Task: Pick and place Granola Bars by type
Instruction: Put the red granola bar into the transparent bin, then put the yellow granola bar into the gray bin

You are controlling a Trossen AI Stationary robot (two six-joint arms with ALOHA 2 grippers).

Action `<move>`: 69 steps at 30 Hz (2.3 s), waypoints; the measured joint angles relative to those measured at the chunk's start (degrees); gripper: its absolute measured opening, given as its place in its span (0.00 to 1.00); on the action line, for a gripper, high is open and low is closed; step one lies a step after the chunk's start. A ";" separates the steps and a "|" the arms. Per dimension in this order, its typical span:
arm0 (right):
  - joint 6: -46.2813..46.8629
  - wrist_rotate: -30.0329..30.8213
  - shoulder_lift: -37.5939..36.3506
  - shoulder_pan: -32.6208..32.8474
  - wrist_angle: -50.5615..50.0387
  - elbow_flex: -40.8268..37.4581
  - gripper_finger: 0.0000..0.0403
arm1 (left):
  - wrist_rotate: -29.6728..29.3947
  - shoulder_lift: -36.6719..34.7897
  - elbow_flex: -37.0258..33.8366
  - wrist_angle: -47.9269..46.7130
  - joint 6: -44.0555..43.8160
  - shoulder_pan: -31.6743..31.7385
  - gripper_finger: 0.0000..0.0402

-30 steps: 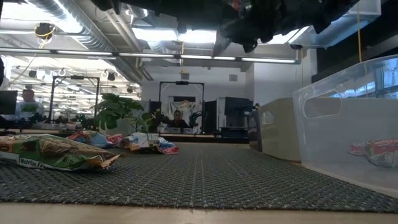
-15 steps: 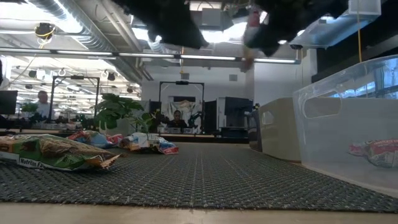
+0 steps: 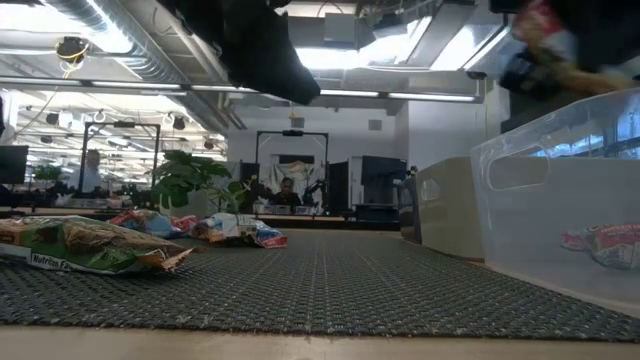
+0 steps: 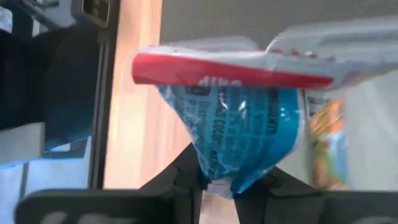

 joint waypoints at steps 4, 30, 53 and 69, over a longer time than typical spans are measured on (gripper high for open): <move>4.78 3.00 -0.02 4.17 0.81 -2.31 0.18 | 6.63 0.00 0.00 -0.04 -2.57 -0.02 0.40; 15.87 1.70 0.00 8.87 13.39 -12.90 0.31 | 14.62 0.00 0.00 0.79 -1.94 -0.02 0.53; 8.25 7.50 0.00 8.78 13.18 -12.90 0.47 | 39.68 0.50 -0.07 0.61 -0.80 -3.75 0.70; 8.37 8.39 0.00 8.50 13.79 -12.90 0.47 | 19.09 4.68 0.04 -10.50 -11.62 -18.28 0.70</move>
